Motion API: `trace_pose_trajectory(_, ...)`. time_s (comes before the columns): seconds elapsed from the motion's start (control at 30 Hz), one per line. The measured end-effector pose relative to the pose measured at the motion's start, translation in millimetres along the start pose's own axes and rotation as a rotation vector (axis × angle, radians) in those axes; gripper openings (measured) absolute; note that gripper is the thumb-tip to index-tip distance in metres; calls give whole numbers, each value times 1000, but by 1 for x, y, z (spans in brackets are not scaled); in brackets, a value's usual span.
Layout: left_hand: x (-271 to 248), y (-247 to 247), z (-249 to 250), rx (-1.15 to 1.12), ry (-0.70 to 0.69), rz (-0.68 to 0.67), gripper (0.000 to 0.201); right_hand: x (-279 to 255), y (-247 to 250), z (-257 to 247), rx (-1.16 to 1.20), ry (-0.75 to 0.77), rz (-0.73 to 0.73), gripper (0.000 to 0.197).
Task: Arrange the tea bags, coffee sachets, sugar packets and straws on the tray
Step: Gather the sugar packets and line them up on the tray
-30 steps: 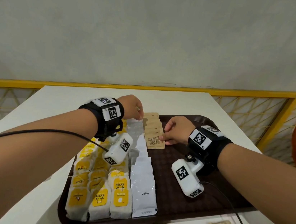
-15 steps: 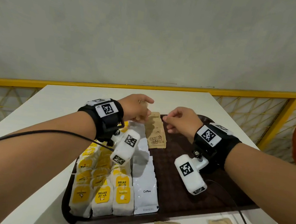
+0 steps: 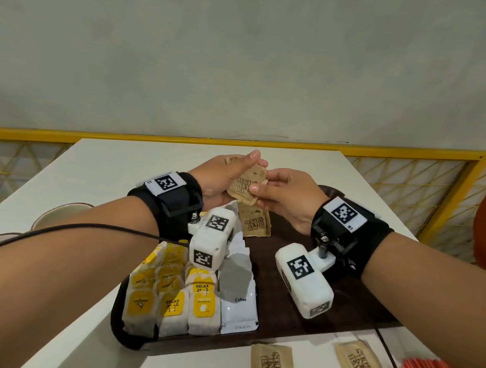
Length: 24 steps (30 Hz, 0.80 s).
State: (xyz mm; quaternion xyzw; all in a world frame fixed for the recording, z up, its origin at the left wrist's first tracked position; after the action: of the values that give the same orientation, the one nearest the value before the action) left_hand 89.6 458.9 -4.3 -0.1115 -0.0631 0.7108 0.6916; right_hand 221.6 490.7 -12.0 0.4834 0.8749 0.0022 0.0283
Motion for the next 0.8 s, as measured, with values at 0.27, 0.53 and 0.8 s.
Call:
trace_pose_trajectory(0.27,-3,-5,3,-137,-59,242,20,-3,-2,-3,36,10,49,16)
trace_pose_trajectory(0.53,-3,-8,5,-269,-35,190,9,-9,-4,-10,118,83,81,24)
trace_pose_trajectory(0.8,-2,-12,4,-348,2,161,16,-7,-1,-8,49,-49,147,17)
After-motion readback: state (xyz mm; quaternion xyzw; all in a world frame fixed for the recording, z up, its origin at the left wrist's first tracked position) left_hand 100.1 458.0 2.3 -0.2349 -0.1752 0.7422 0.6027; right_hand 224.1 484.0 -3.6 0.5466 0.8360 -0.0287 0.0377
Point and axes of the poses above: each hand's wrist, its own x-axis towards the middle knuckle, its own y-axis out of the back of the hand, z = x × y, the point moved 3 cm from there along x, towards the middle knuckle, and after that the axes turned 6 degrees about -x, right-handed, at the moved point
